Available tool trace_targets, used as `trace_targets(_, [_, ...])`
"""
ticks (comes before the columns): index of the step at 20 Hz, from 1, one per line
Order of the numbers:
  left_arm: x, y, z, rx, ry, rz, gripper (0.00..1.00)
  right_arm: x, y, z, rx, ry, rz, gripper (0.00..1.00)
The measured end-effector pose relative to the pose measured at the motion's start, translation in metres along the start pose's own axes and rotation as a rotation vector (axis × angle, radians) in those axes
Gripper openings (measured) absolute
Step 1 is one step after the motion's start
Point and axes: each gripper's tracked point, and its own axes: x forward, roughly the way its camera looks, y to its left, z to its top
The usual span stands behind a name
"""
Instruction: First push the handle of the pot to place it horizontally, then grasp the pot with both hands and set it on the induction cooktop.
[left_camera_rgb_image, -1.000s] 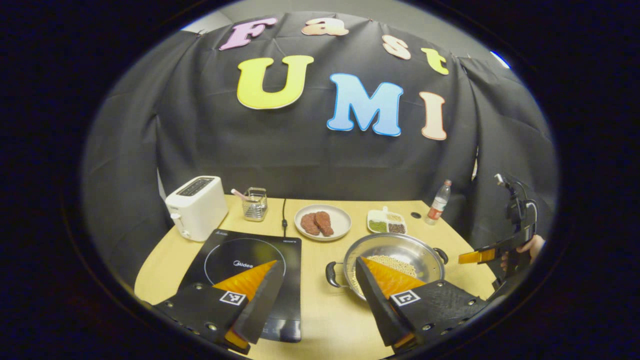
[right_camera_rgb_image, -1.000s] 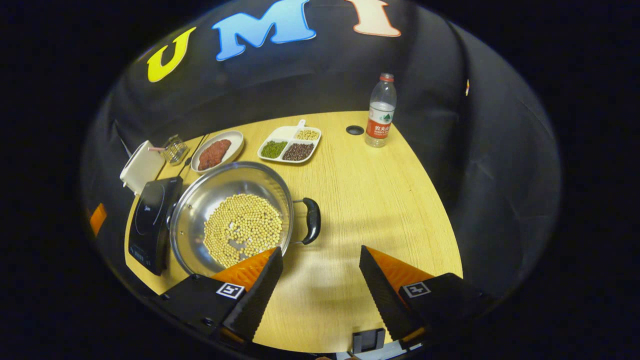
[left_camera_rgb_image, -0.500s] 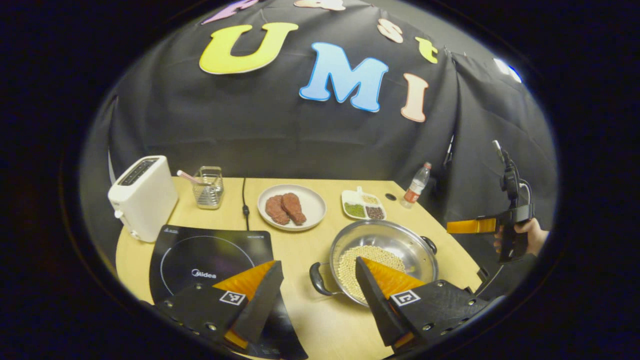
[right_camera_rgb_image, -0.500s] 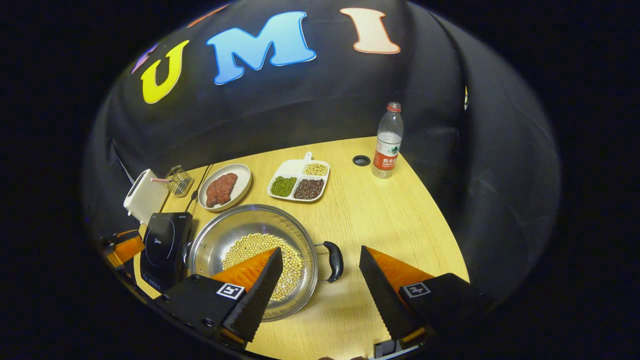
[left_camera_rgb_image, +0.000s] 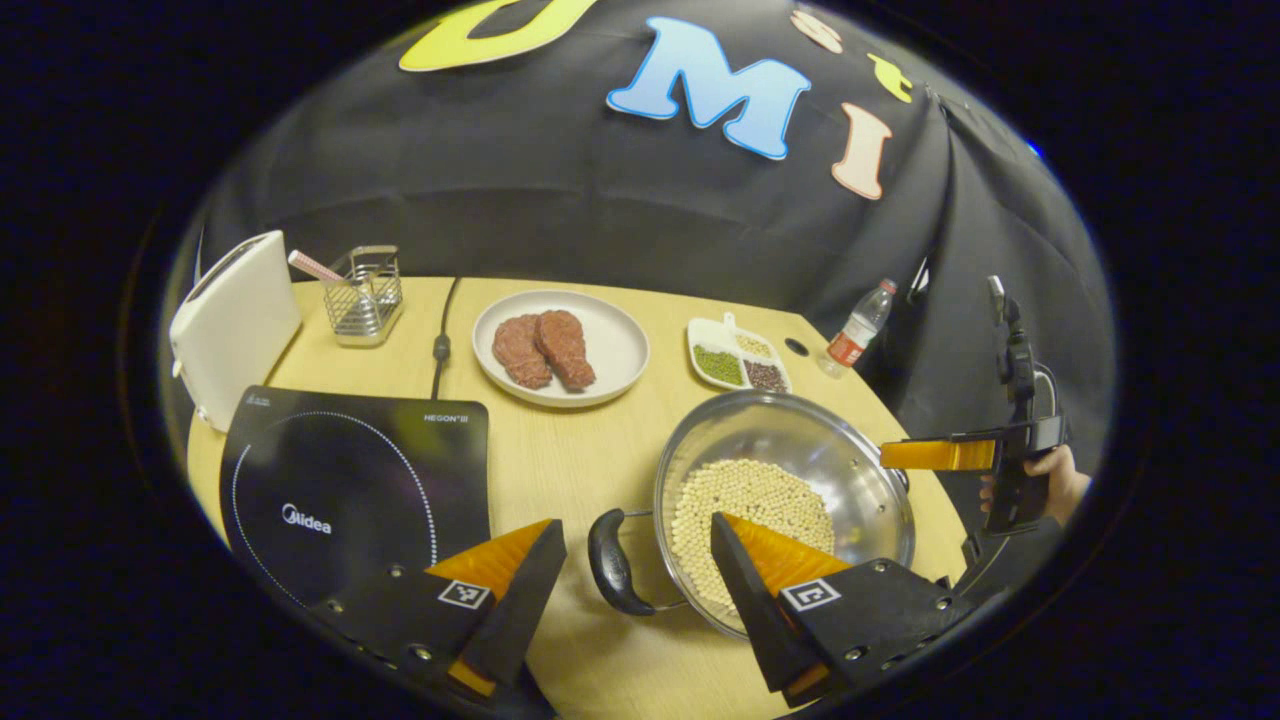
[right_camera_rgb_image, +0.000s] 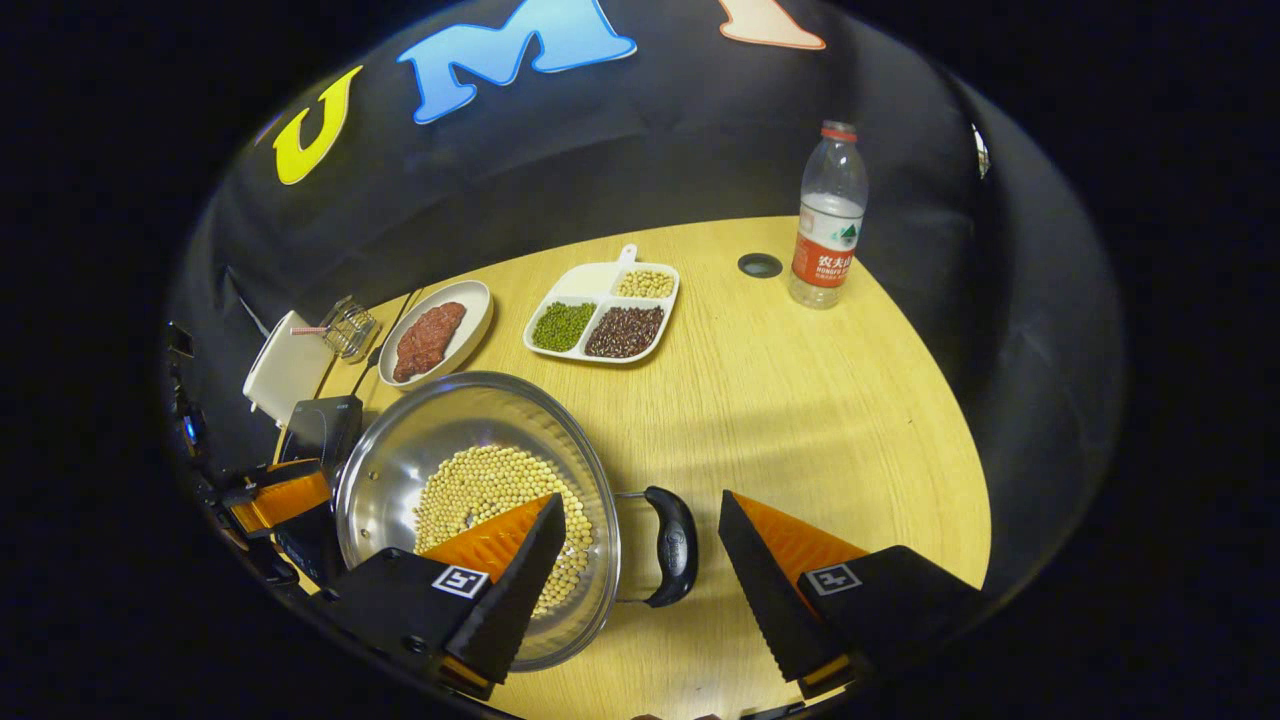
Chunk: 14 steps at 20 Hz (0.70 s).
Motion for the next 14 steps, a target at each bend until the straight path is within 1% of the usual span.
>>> trace_targets(1, [0.008,0.001,-0.003,-0.005,0.010,-0.003,0.87,0.006,-0.001,-0.003,0.000,0.008,0.006,0.99])
trace_targets(2, [0.013,0.001,-0.004,-0.008,0.016,-0.004,0.89,0.010,0.000,-0.006,0.001,0.016,0.014,0.99])
trace_targets(3, [0.018,0.003,-0.006,-0.012,0.023,0.000,0.87,0.015,0.001,-0.008,0.005,0.027,0.024,0.99])
trace_targets(4, [0.021,0.003,-0.006,-0.018,0.029,-0.001,0.89,0.020,0.002,-0.011,0.011,0.034,0.034,0.99])
trace_targets(5, [0.025,0.004,-0.008,-0.025,0.032,-0.003,0.89,0.024,0.002,-0.013,0.015,0.041,0.040,0.94])
trace_targets(6, [0.028,0.004,-0.009,-0.030,0.035,-0.005,0.89,0.028,0.001,-0.014,0.018,0.047,0.043,0.94])
trace_targets(7, [0.031,0.004,-0.011,-0.034,0.041,-0.006,0.89,0.031,0.000,-0.015,0.022,0.050,0.043,0.99])
trace_targets(8, [0.035,0.005,-0.014,-0.038,0.050,-0.007,0.89,0.034,-0.001,-0.016,0.030,0.052,0.045,0.99])
trace_targets(10, [0.043,0.003,-0.021,-0.052,0.073,-0.019,0.89,0.038,-0.001,-0.017,0.055,0.055,0.058,0.97])
trace_targets(11, [0.046,0.001,-0.025,-0.062,0.088,-0.027,0.87,0.039,-0.001,-0.019,0.064,0.063,0.067,0.90])
trace_targets(12, [0.047,0.001,-0.027,-0.071,0.095,-0.028,0.87,0.040,-0.001,-0.019,0.066,0.067,0.072,0.90])
trace_targets(13, [0.050,0.000,-0.027,-0.079,0.091,-0.033,0.77,0.042,-0.001,-0.019,0.068,0.064,0.076,0.89])
trace_targets(14, [0.051,0.000,-0.027,-0.083,0.090,-0.036,0.67,0.044,0.001,-0.020,0.065,0.064,0.084,0.83])
